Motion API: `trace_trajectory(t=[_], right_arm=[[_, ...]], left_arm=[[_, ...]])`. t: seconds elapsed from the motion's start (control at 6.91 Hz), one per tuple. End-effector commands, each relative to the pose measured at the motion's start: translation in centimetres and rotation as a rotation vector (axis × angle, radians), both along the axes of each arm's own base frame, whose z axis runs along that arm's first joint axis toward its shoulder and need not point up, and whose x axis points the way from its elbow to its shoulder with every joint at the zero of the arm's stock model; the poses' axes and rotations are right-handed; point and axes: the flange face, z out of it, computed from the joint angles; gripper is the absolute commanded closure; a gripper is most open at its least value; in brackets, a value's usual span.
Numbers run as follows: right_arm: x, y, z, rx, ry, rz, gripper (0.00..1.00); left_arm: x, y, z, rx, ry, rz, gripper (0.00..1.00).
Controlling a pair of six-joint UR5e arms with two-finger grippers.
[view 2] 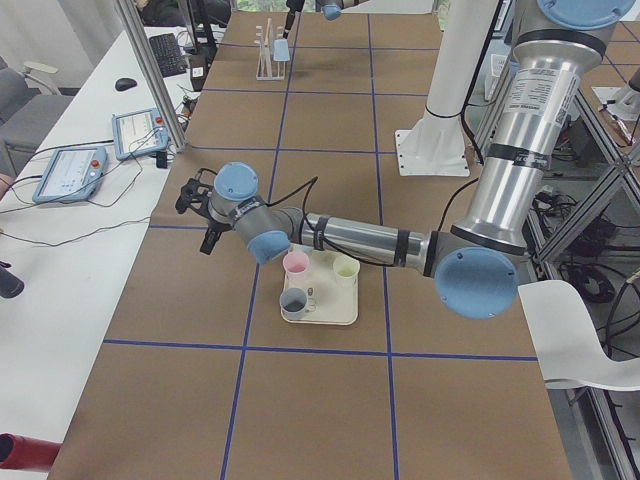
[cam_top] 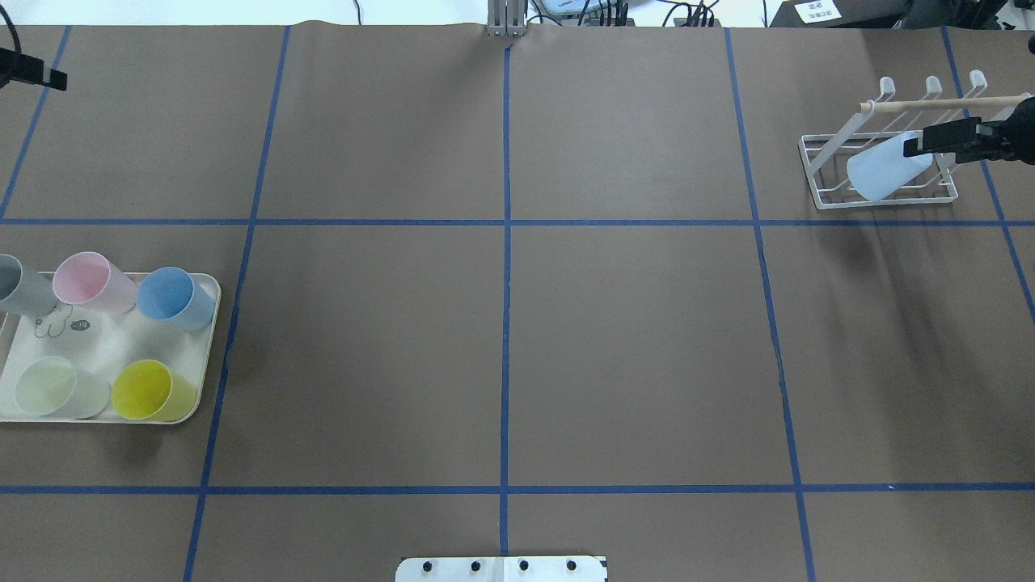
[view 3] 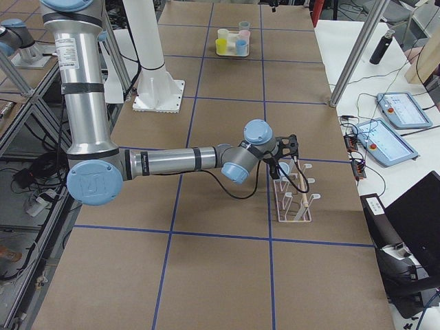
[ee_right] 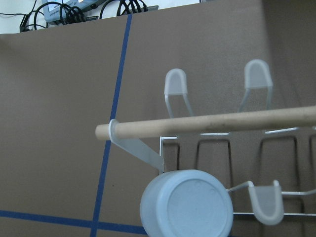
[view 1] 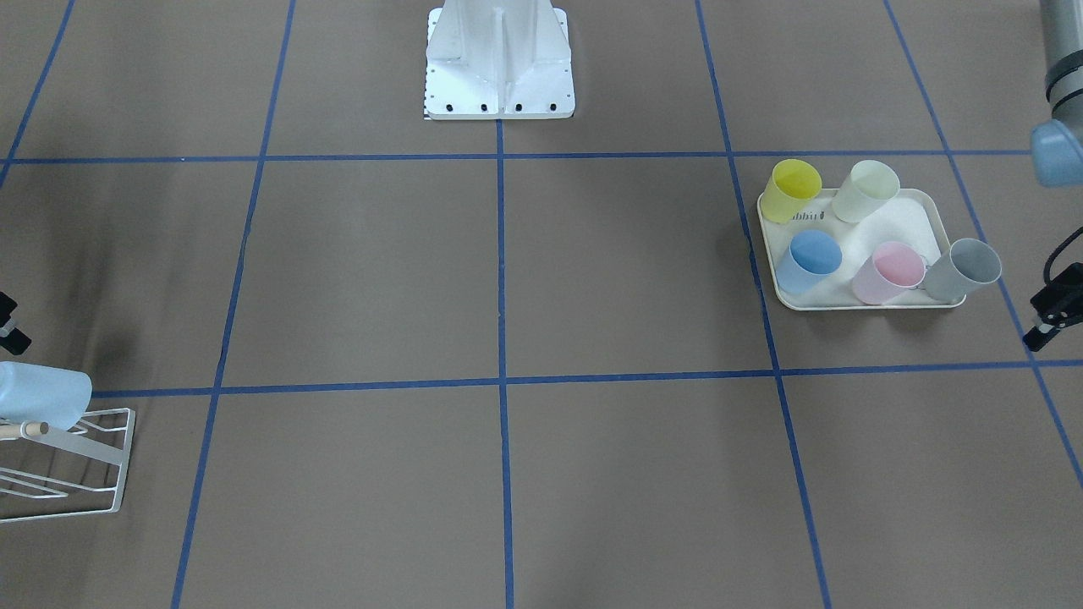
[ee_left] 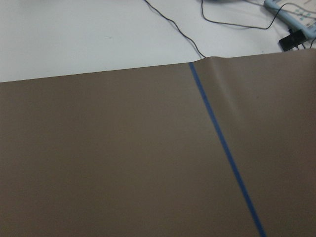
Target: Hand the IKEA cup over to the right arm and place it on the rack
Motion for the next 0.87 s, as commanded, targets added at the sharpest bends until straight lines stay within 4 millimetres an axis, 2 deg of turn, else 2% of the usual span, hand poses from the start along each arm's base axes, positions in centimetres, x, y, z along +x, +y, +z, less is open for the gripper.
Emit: trace_trajectory(t=[0.0, 0.14, 0.29, 0.43, 0.72], right_arm=[[-0.3, 0.2, 0.1, -0.003, -0.004, -0.012, 0.0], [-0.5, 0.3, 0.0, -0.002, -0.005, -0.016, 0.0], [-0.5, 0.3, 0.0, 0.002, -0.006, -0.017, 0.0], [-0.5, 0.4, -0.1, -0.001, -0.012, -0.025, 0.0], [-0.5, 0.5, -0.3, 0.003, -0.015, -0.026, 0.0]], left_arm=[[-1.3, 3.6, 6.4, -0.161, -0.079, 0.064, 0.03], [-1.0, 4.1, 6.6, -0.255, -0.051, 0.093, 0.03], [-0.7, 6.2, 8.9, -0.317, -0.052, 0.109, 0.03], [1.0, 7.6, 10.0, -0.342, -0.057, 0.146, 0.03], [3.8, 8.5, 10.6, -0.37, -0.066, 0.188, 0.03]])
